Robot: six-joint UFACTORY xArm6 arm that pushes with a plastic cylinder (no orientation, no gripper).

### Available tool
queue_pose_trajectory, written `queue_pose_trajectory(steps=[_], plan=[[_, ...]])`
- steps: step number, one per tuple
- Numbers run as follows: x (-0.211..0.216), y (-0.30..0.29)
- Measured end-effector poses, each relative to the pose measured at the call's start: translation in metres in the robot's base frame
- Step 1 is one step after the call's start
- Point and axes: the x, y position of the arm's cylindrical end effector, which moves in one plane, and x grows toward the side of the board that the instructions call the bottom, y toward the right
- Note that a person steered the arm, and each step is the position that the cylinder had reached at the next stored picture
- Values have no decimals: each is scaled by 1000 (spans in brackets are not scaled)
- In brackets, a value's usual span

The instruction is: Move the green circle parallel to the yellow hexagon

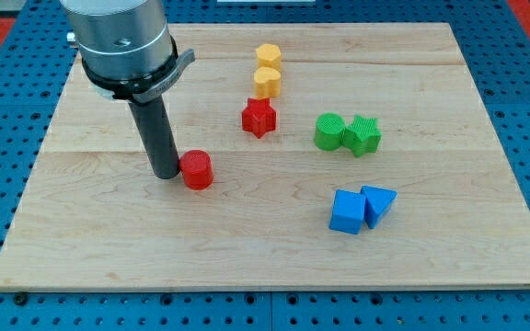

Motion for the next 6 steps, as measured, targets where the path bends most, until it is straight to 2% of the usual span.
queue_pose_trajectory(steps=[1, 3, 4, 5, 6], plan=[[20, 4], [-5, 106], [8, 123], [1, 173], [-28, 200]])
